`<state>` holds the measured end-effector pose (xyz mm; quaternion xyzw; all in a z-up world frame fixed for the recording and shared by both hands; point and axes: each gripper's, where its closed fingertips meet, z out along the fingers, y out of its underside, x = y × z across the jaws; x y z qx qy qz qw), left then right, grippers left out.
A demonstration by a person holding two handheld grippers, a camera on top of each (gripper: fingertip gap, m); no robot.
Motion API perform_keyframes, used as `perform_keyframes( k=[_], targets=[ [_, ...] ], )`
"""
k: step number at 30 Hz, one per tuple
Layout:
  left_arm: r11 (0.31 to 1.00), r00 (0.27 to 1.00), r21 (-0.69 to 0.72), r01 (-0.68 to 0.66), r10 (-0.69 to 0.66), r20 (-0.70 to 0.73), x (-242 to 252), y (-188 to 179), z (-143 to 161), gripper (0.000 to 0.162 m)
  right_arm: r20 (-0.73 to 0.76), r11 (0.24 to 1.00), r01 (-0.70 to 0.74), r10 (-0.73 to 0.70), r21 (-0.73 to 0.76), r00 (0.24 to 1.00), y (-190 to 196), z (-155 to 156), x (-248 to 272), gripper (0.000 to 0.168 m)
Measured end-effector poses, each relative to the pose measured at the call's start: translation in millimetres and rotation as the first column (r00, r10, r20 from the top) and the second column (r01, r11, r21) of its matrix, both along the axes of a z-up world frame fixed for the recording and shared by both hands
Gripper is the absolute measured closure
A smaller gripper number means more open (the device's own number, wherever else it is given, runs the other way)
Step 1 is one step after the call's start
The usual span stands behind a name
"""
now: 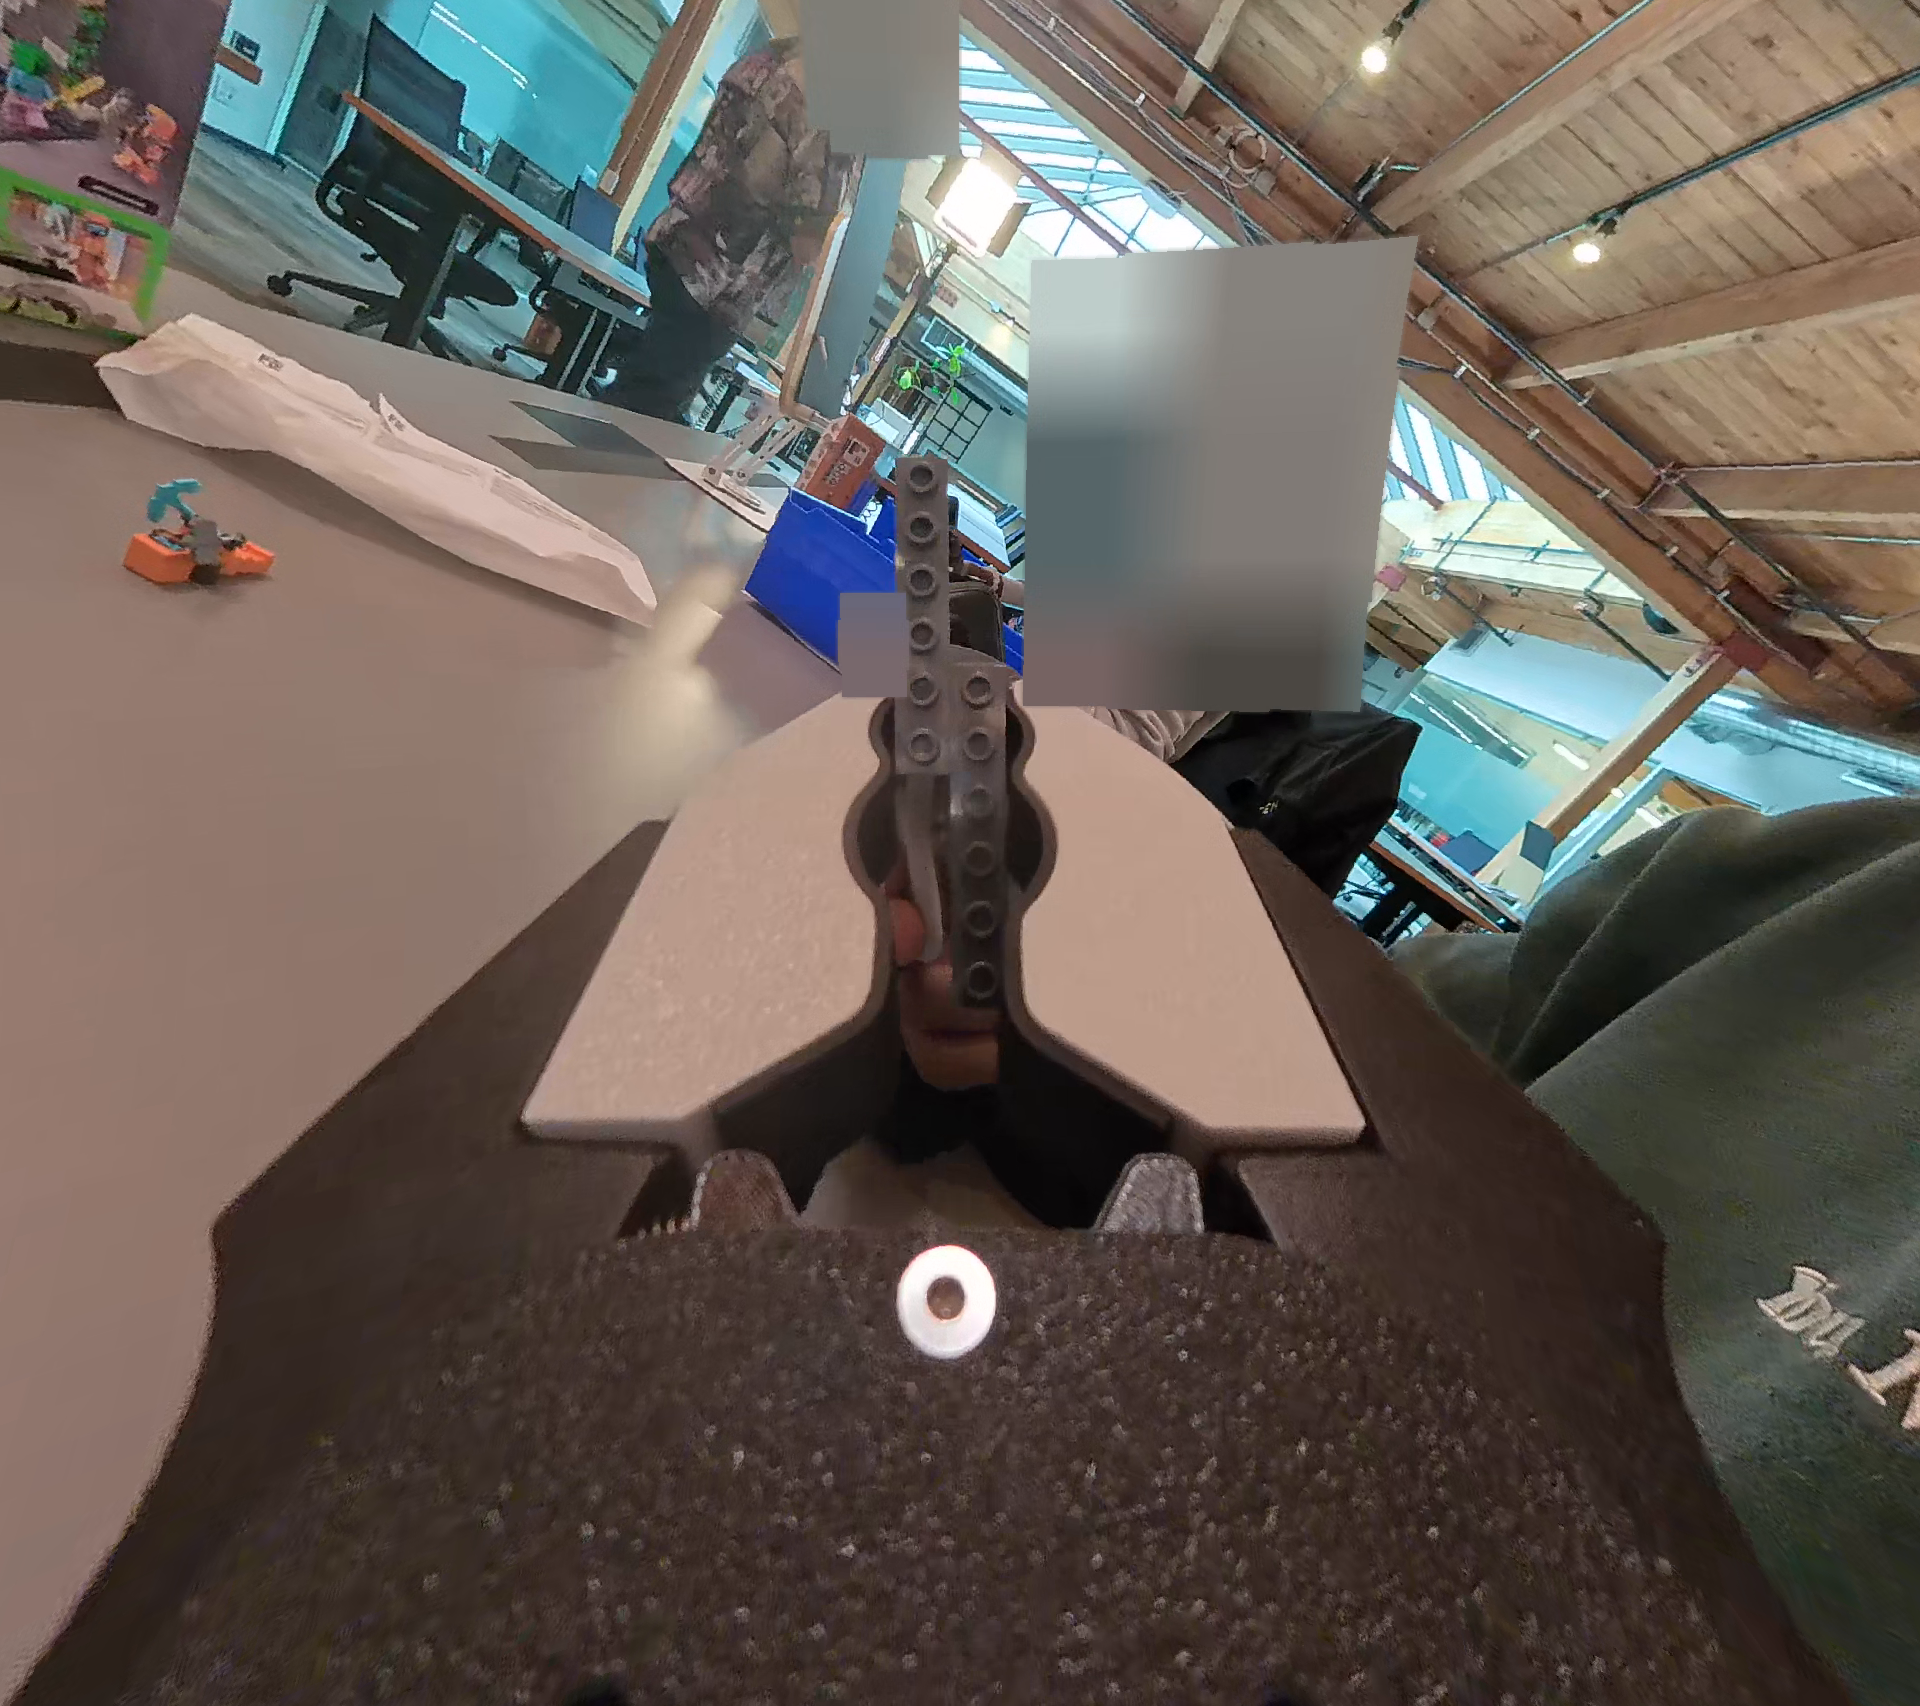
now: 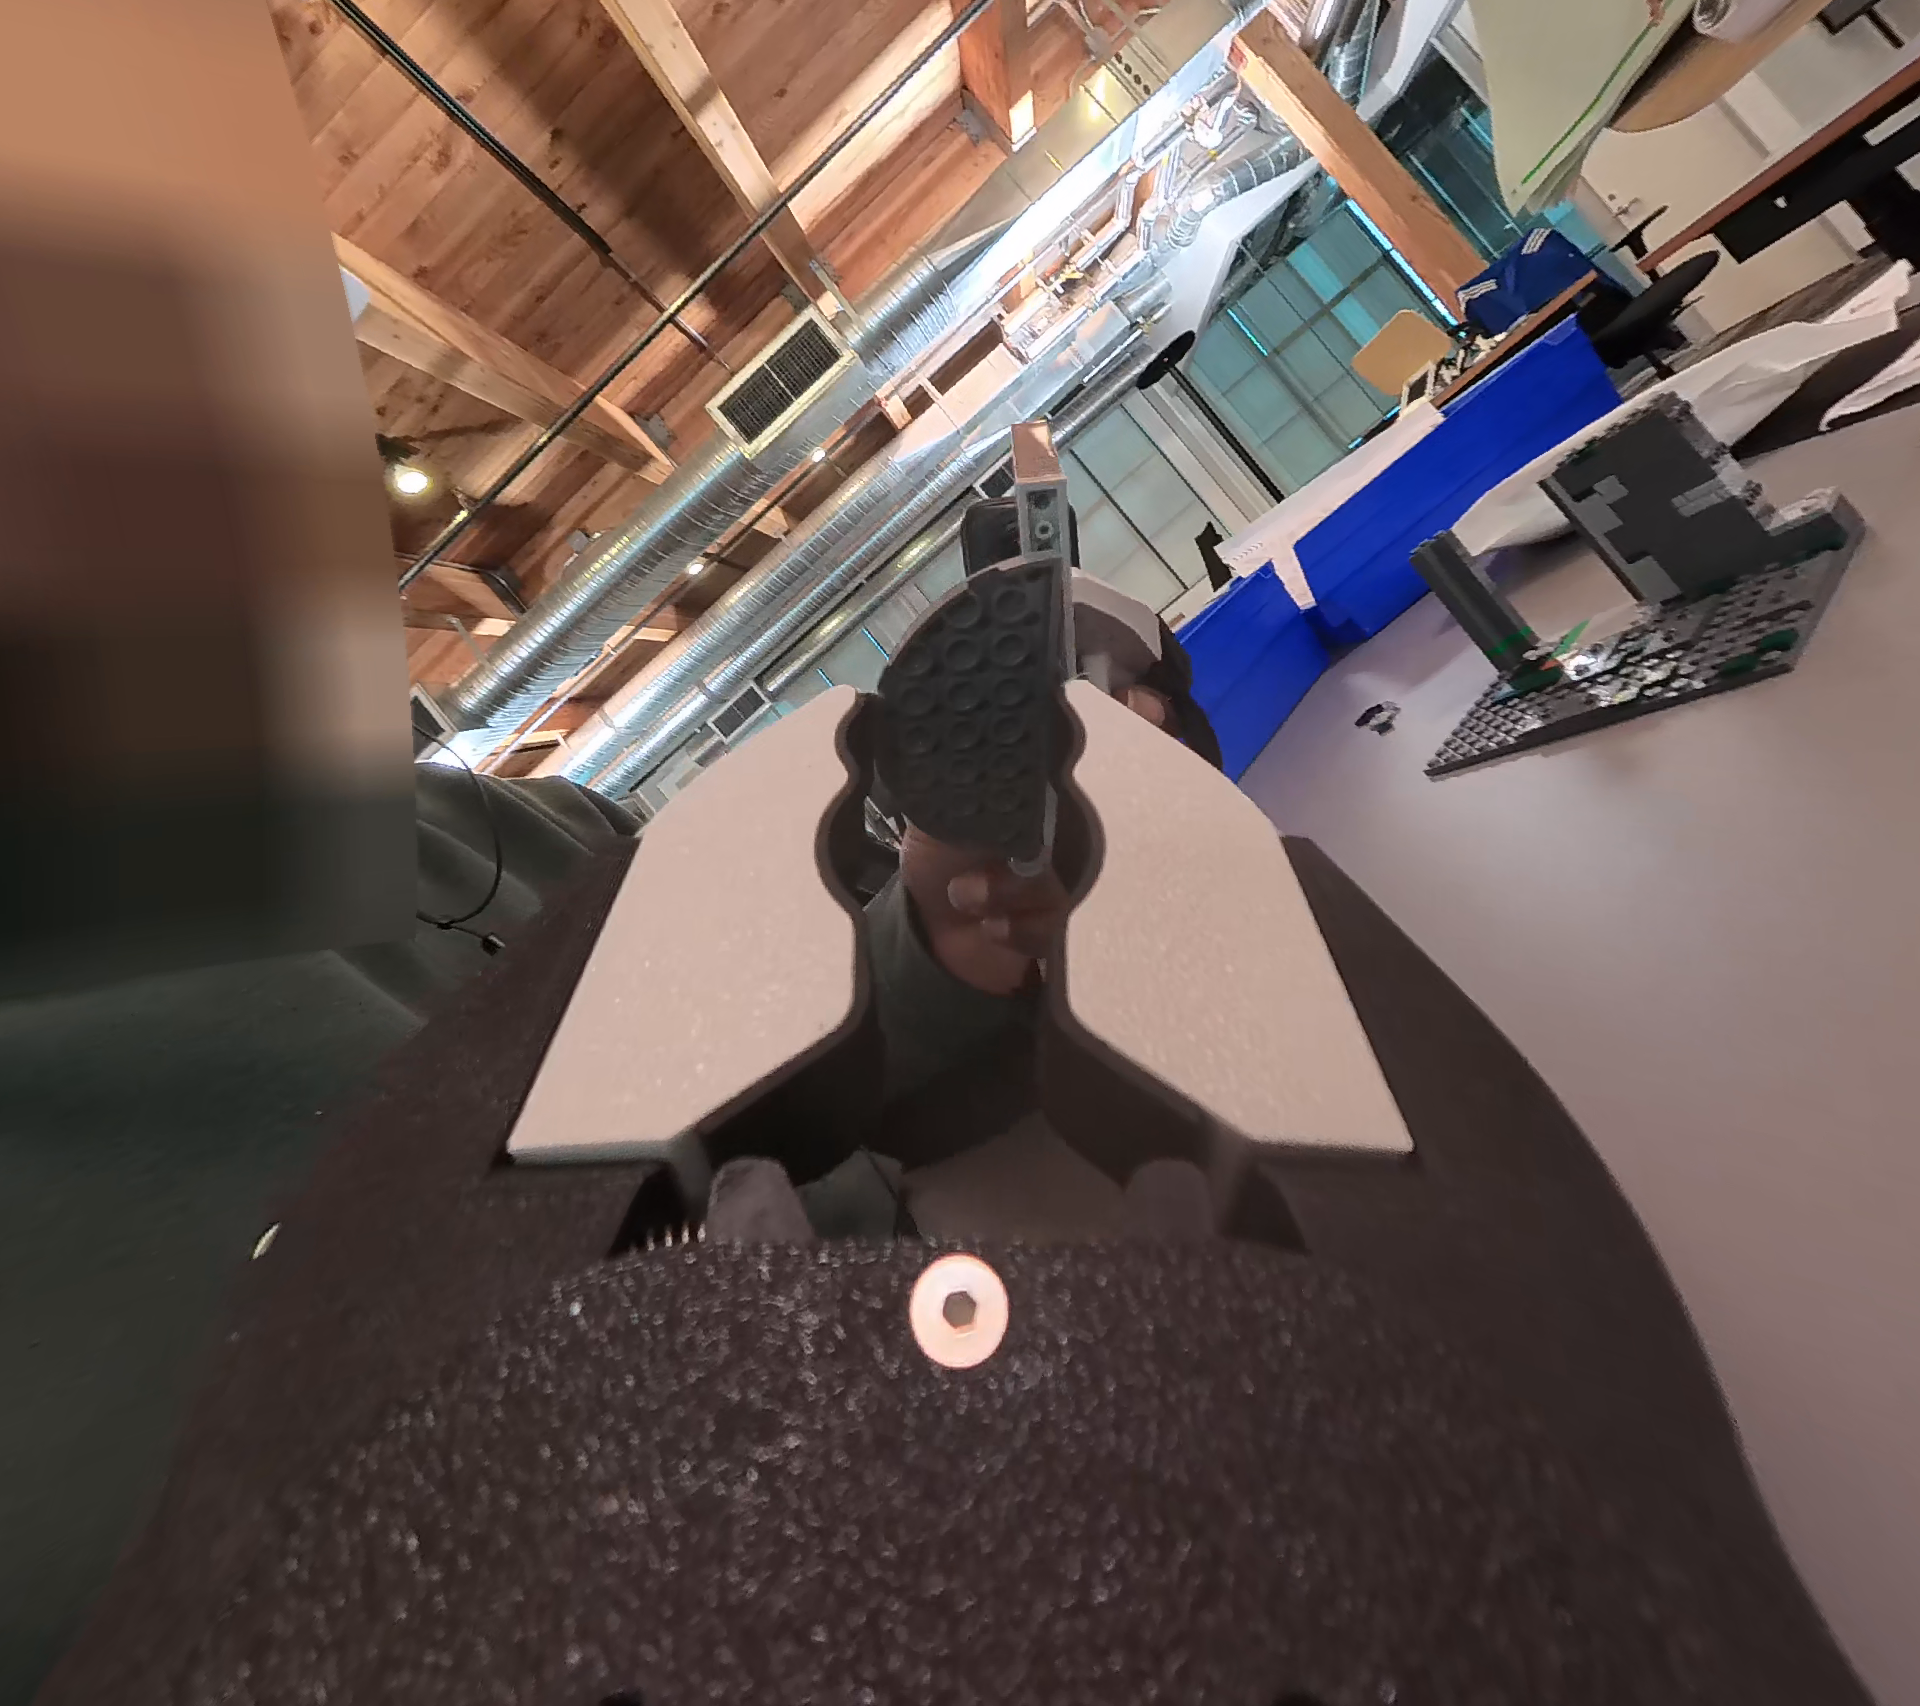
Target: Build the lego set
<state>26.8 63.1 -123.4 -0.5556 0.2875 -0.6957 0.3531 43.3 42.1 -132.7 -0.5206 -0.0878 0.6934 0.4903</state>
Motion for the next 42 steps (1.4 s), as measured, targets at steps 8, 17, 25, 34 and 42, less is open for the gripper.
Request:
perform_keyframes(
  k=[8, 17, 25, 34, 42],
  targets=[
    [0.996, 0.999, -0.079, 0.029, -0.031, -0.020, -0.3, 2.2, -5.5, 0.146, 0.043, 1.000, 0.006, -0.006, -0.009, 0.999, 1.2, -5.2, -1.8, 0.137],
    [0.989, 0.998, -0.135, 0.063, -0.064, -0.003, -0.1, 2.6, -9.0, 0.146, 0.087, 1.000, 0.023, -0.022, -0.010, 0.996, 1.6, -8.0, -2.7, 0.136],
    [0.992, 0.997, -0.103, 0.069, -0.068, 0.022, -0.7, 0.2, -5.2, 0.146, 0.069, 1.000, 0.005, -0.005, -0.004, 0.998, -0.9, -3.9, -1.8, 0.136],
    [0.995, 0.998, -0.081, 0.062, -0.062, 0.001, -4.2, 3.7, -6.6, 0.146, 0.118, 0.999, 0.036, -0.036, 0.001, 0.992, 0.9, -7.5, 1.3, 0.136],
    [0.996, 0.999, -0.075, 0.041, -0.043, -0.020, -6.5, 8.1, -10.5, 0.146, 0.146, 1.000, 0.024, -0.023, -0.001, 0.989, -0.1, -10.9, -3.0, 0.136]
  ],
)
